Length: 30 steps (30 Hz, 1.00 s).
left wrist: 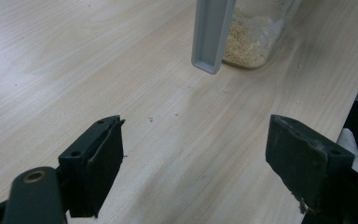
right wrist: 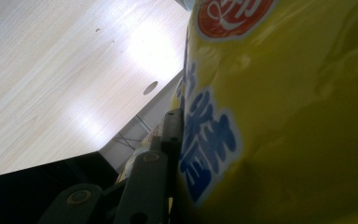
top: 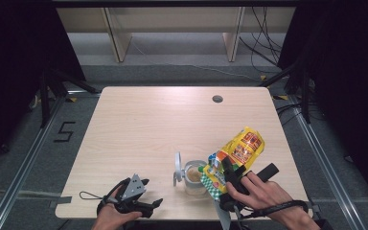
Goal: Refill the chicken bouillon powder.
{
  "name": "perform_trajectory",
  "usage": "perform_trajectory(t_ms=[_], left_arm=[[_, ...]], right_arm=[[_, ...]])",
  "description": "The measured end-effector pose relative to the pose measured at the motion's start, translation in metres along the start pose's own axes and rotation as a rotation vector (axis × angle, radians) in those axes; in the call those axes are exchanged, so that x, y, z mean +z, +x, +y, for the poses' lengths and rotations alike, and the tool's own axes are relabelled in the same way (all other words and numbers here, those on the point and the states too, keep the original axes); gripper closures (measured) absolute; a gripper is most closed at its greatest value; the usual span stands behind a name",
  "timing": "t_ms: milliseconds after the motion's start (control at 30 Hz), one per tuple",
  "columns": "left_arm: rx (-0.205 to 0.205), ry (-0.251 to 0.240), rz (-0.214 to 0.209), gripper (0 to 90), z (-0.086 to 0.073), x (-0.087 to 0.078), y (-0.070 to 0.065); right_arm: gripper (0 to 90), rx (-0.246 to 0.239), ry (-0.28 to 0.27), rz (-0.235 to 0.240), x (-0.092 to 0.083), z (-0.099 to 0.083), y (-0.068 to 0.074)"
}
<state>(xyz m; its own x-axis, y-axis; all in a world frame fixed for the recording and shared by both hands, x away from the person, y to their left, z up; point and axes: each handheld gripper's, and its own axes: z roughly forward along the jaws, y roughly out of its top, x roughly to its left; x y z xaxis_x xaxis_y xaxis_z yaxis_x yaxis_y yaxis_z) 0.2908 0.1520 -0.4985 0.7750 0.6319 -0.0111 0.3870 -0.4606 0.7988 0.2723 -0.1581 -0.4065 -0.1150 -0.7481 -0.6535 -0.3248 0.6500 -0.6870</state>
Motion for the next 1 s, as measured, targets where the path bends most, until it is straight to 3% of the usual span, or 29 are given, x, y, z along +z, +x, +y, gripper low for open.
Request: perform_trajectory(t_ms=[667,700,800,833,1000], left_arm=[[-0.002,-0.001,0.000,18.9,0.0000,0.0000,0.0000],[-0.001,-0.001,0.000,18.9,0.0000,0.0000,0.0000],[-0.002,-0.001,0.000,18.9,0.0000,0.0001,-0.0001],[-0.001,-0.001,0.000,18.9,0.0000,0.0001,0.0000],[-0.002,-0.001,0.001,18.9,0.0000,0.0001,0.0000]], right_arm=[[75.9,-0.005,0.008,0.008,-0.0003,-0.0012,-0.0002],[76.0,-0.004,-0.010,-0.052,0.0016,-0.0020,0.0022],[76.0,0.005,-0.015,-0.033,0.0016,-0.0019,0.0018],[76.0,-0.001,-0.013,-0.055,0.0019,-0.0018,0.0026],[76.1,0.000,-0.013,-0.054,0.0020,-0.0021,0.0025]])
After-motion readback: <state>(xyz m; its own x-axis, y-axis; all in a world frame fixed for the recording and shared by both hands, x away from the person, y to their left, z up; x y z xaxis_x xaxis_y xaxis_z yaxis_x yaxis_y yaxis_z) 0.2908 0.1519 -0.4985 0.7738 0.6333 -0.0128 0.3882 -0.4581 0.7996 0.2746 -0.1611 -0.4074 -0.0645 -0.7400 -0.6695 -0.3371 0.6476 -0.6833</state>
